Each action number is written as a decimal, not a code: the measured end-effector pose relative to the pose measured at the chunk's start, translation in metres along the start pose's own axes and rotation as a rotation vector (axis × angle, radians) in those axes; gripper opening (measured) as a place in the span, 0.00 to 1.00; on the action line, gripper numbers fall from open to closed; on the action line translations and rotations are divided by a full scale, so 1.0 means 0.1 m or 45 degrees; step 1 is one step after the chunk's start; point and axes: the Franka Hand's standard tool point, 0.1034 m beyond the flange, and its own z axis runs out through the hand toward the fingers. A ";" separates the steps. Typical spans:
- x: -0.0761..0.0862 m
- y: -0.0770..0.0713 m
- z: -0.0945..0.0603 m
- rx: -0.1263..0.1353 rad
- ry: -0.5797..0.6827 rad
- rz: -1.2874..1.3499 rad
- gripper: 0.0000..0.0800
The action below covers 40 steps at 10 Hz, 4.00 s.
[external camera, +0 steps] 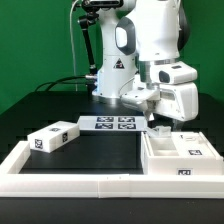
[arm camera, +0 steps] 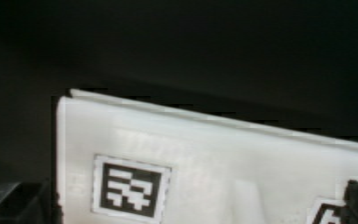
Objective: Assemble cabinet
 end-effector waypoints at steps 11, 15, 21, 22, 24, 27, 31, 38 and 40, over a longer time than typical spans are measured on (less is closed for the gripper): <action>0.03 -0.04 0.04 0.019 0.009 0.161 0.09; -0.10 -0.02 -0.12 0.058 -0.035 0.287 0.09; -0.42 -0.02 -0.39 0.039 -0.092 0.389 0.09; -0.42 -0.03 -0.39 0.040 -0.092 0.390 0.09; -0.42 -0.03 -0.39 0.041 -0.092 0.391 0.09; -0.40 0.10 -0.42 0.052 -0.108 0.545 0.09; -0.41 0.07 -0.40 0.058 -0.105 0.550 0.09; -0.41 0.11 -0.36 0.060 -0.097 0.554 0.09; -0.42 0.12 -0.37 0.061 -0.098 0.554 0.09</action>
Offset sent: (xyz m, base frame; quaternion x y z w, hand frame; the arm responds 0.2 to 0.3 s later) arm -0.0047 0.0065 -0.0073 0.0118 0.0016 0.0279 0.9995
